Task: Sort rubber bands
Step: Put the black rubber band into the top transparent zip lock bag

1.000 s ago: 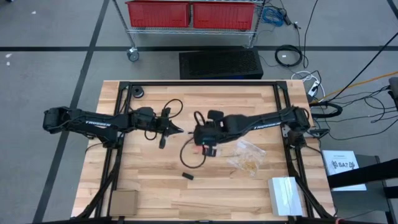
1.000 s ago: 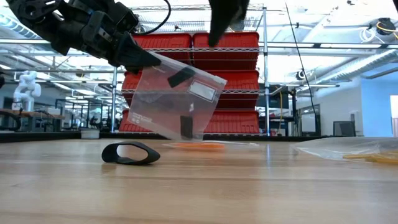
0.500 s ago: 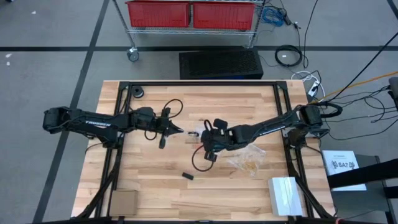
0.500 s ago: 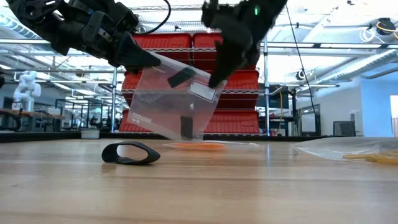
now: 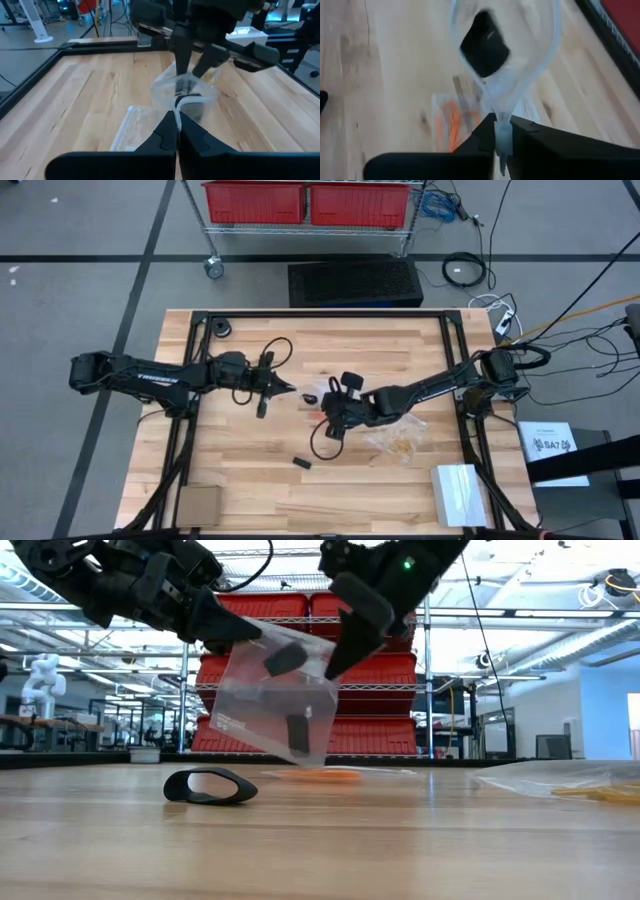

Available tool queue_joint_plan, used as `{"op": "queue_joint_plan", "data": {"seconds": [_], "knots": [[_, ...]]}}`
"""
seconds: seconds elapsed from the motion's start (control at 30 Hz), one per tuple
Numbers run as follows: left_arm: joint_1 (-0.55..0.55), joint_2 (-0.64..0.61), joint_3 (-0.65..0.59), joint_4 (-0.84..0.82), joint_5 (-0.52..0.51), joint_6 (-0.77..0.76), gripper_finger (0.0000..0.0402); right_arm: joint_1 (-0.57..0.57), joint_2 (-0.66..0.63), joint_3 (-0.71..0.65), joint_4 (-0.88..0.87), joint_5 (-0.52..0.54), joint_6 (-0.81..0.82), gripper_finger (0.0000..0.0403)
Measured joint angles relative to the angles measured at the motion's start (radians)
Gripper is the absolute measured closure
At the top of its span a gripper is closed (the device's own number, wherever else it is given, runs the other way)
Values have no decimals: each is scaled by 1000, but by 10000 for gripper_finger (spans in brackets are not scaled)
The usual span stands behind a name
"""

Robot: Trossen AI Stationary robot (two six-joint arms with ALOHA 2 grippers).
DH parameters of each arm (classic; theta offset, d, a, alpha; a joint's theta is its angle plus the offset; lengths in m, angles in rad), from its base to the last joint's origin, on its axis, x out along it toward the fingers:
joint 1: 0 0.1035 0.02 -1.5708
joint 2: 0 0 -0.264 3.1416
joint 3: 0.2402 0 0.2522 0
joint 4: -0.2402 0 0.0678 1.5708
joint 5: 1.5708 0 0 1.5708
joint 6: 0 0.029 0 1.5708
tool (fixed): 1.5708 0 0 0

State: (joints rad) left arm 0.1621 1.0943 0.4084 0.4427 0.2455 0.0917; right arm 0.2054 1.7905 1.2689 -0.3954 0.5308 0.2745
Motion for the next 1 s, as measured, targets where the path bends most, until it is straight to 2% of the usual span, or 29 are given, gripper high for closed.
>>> {"op": "queue_joint_plan", "data": {"seconds": [0.23, 0.37, 0.57, 0.67, 0.8, 1.0], "knots": [[-16, 0, 0, 1, 0, 0, 400, -15, 0, 24, 23, 22, -52, 398], [-19, 0, 0, 4, 0, 0, 400, -15, -4, 24, -38, 9, -56, 398], [-18, 0, 0, 7, -48, -8, 400, -16, -81, 24, -117, -10, 18, 390], [-18, 0, 0, 9, -49, -9, 400, -16, -127, 24, -128, -36, 56, 371], [-18, 0, 0, 13, -53, -26, 400, -9, -171, 24, -137, -147, 126, 334], [-18, 0, 0, 14, -53, -25, 400, 43, -101, 24, -62, -314, 189, 266]]}}
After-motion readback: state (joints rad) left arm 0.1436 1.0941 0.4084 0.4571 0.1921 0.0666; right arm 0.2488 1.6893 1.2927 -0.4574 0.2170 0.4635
